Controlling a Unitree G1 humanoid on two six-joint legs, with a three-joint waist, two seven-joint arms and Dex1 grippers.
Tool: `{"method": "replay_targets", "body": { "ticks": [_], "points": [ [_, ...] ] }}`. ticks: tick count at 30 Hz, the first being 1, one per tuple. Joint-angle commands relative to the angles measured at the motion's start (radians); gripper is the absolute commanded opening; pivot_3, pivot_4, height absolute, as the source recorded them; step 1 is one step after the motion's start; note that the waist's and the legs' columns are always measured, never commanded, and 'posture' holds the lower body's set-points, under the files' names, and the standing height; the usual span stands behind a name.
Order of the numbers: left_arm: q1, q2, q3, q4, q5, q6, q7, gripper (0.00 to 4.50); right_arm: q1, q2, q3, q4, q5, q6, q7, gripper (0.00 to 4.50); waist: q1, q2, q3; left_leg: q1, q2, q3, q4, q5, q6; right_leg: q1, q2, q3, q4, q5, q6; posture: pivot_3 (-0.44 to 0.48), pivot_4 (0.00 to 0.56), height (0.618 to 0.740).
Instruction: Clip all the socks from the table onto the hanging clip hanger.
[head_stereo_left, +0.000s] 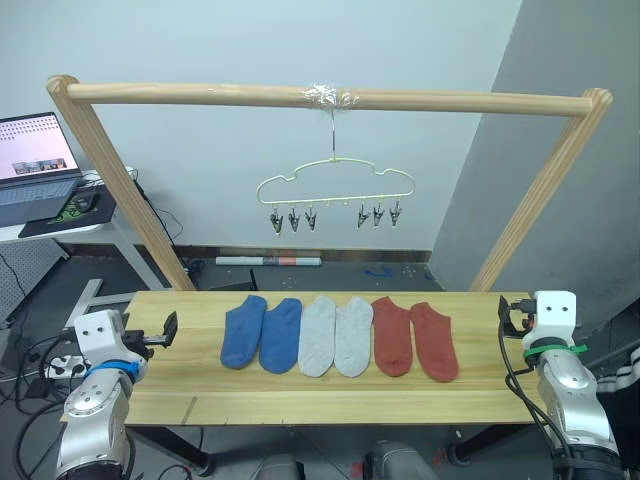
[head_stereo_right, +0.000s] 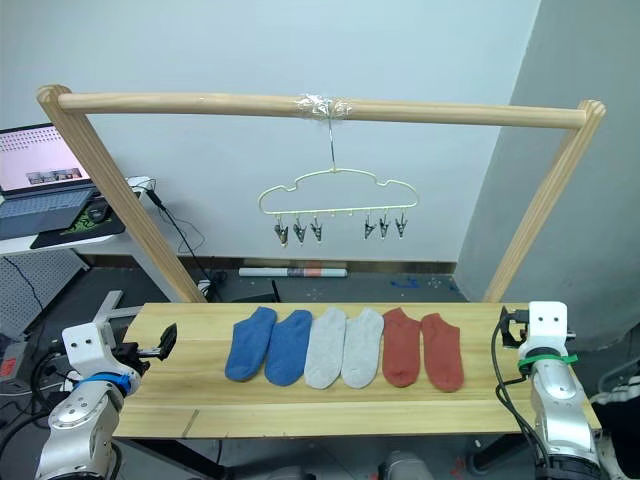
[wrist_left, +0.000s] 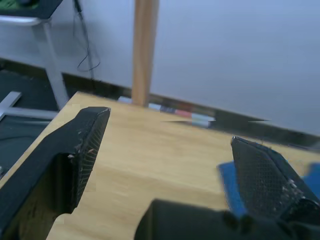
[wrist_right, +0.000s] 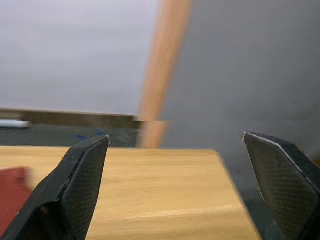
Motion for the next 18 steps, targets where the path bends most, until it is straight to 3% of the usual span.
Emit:
{"method": "replay_targets", "body": {
  "ticks": [1,5,8,13,18],
  "points": [
    [0.004,-0.007,-0.008,-0.201,-0.054,0.077,-0.013,4.48,-0.035,-0.022,0.034,-0.102,0.039,0.021,0.093,4.50,0.000,0.003,0.007,0.000,0.000,0.000,0.000,0.000,0.000,0.000,0.000,0.000,-0.001,0.000,0.000,-0.012,0.090,0.740],
    [-0.024,-0.042,-0.078,-0.368,-0.072,0.163,-0.009,4.48,-0.079,-0.062,0.121,-0.201,0.107,0.079,0.281,4.50,0.003,0.004,0.022,0.000,-0.002,0.000,0.000,0.000,0.000,0.000,0.002,0.001,0.000,0.000,0.000,-0.018,0.111,0.740],
    [-0.089,-0.083,-0.120,-0.396,-0.071,0.179,0.004,4.48,-0.119,-0.078,0.164,-0.260,0.160,0.120,0.381,4.50,0.004,0.002,0.031,-0.001,-0.004,0.000,0.000,0.000,0.000,0.000,0.003,0.001,0.000,0.000,0.001,-0.022,0.115,0.740],
    [-0.188,-0.146,-0.207,-0.356,-0.016,0.204,0.034,2.97,-0.193,-0.093,0.240,-0.327,0.180,0.164,0.473,4.50,0.005,-0.001,0.044,-0.002,-0.006,-0.002,0.000,0.000,0.000,0.000,0.004,-0.001,-0.001,0.004,0.007,-0.047,0.132,0.740],
    [-0.259,-0.185,-0.241,-0.300,0.018,0.194,0.058,2.97,-0.250,-0.092,0.288,-0.368,0.193,0.203,0.519,4.50,0.000,-0.003,0.060,-0.003,-0.006,-0.002,0.000,0.000,0.000,-0.001,0.005,-0.002,-0.001,0.004,0.007,-0.064,0.148,0.740]
  ]
}}
